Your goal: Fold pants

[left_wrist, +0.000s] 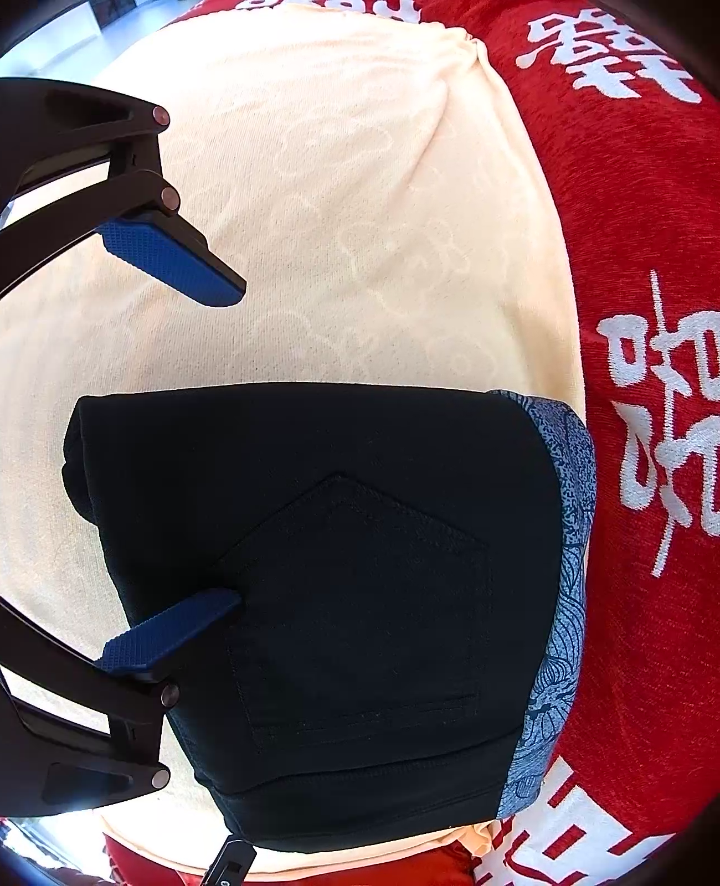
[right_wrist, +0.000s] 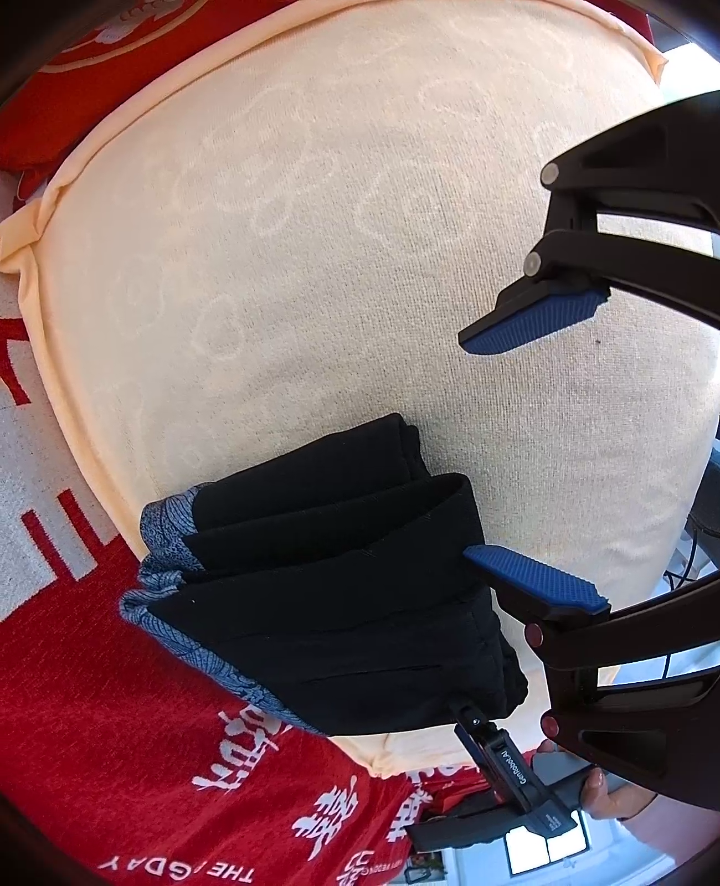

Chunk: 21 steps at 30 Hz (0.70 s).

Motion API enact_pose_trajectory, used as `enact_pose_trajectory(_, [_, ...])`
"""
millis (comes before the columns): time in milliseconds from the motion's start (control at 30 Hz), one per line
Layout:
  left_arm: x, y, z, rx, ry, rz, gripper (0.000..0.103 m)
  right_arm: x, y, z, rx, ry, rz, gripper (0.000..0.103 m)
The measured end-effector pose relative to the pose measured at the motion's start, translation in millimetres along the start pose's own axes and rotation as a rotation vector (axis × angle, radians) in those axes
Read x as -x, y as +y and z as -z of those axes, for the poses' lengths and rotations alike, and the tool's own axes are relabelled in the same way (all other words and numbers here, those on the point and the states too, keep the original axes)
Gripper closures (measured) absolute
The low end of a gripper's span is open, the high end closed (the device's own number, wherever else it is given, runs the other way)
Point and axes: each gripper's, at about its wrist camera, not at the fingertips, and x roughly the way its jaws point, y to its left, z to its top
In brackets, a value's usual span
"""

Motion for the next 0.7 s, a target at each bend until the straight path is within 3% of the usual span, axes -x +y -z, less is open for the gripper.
enact_pose_trajectory(433, [16.2, 16.5, -7.4, -0.020, -0.022, 0.045, 0.001, 5.4, -3.7, -8.2, 0.000, 0.007, -0.066, 0.026])
enact_pose_trajectory(700, [22.5, 46.3, -30.3, 0.034, -0.042, 0.174, 0.001, 13.6, 13.6, -38.0, 0.087, -0.038, -0.137, 0.022])
